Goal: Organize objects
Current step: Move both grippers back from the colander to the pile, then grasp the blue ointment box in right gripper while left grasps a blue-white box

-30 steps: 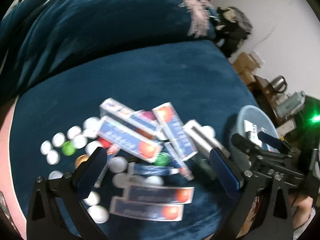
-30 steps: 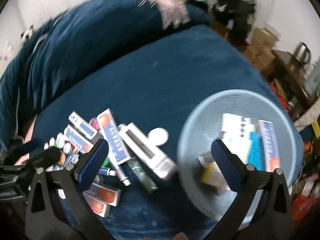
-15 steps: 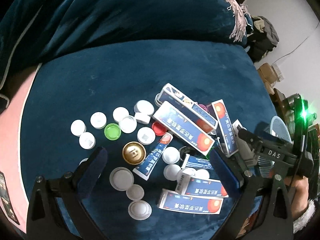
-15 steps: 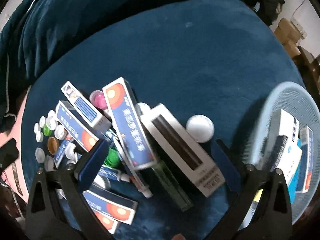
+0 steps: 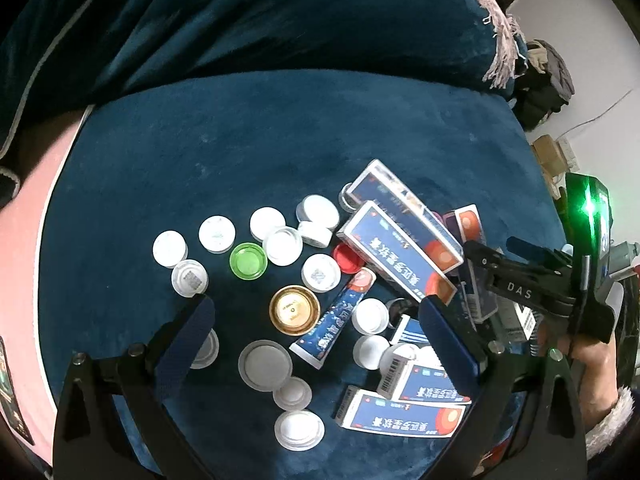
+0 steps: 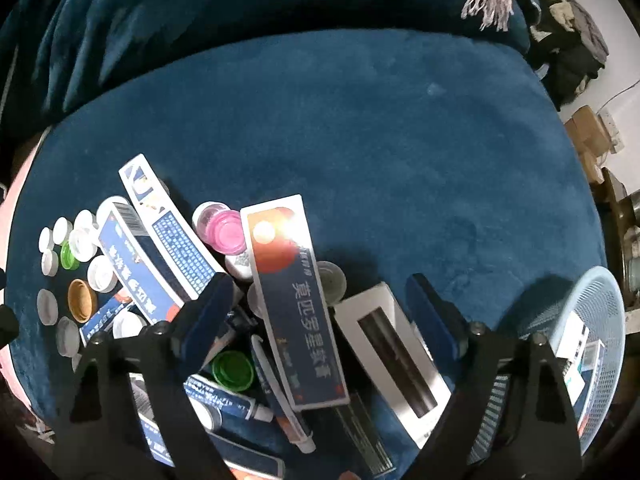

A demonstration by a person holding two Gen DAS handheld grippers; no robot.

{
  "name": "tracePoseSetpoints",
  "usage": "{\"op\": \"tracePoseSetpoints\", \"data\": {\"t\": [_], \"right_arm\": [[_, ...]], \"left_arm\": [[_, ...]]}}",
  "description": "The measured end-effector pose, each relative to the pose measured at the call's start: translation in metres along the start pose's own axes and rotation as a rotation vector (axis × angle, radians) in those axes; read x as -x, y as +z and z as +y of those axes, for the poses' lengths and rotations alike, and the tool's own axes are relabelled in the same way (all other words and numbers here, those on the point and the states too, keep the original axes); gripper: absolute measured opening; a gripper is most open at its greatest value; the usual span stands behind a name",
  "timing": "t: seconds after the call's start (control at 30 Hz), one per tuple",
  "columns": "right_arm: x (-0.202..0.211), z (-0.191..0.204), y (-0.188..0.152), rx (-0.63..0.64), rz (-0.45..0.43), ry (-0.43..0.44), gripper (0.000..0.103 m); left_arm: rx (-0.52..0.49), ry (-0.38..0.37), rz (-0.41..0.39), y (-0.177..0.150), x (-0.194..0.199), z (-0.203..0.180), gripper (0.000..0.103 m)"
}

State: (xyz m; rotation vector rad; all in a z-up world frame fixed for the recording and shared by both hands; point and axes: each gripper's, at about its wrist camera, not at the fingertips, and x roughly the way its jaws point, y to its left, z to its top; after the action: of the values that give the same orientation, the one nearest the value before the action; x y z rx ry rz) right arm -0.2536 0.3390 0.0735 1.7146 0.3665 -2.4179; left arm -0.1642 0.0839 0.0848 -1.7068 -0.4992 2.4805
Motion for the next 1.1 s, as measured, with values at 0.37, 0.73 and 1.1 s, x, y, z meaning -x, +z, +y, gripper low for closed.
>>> {"op": "tracePoseSetpoints", "data": {"t": [0.37, 0.73, 1.1], "right_arm": [[-0.007, 0.006, -0.003, 0.061, 0.029, 0.088, 0.039], [-0.009, 0.010, -0.008, 0.059, 0.067, 0.159, 0.043], [-0.009, 0.007, -0.008, 0.053, 0.074, 0.168, 0.043]], "left_arm": [[0.099, -0.041, 0.043, 0.005, -0.026, -0.004, 0.102], [0.090, -0.005, 0.058, 0.005, -0.050, -0.032, 0.102], [0.120, 0.006, 0.057, 0.012, -0.071, -0.063, 0.102]]}}
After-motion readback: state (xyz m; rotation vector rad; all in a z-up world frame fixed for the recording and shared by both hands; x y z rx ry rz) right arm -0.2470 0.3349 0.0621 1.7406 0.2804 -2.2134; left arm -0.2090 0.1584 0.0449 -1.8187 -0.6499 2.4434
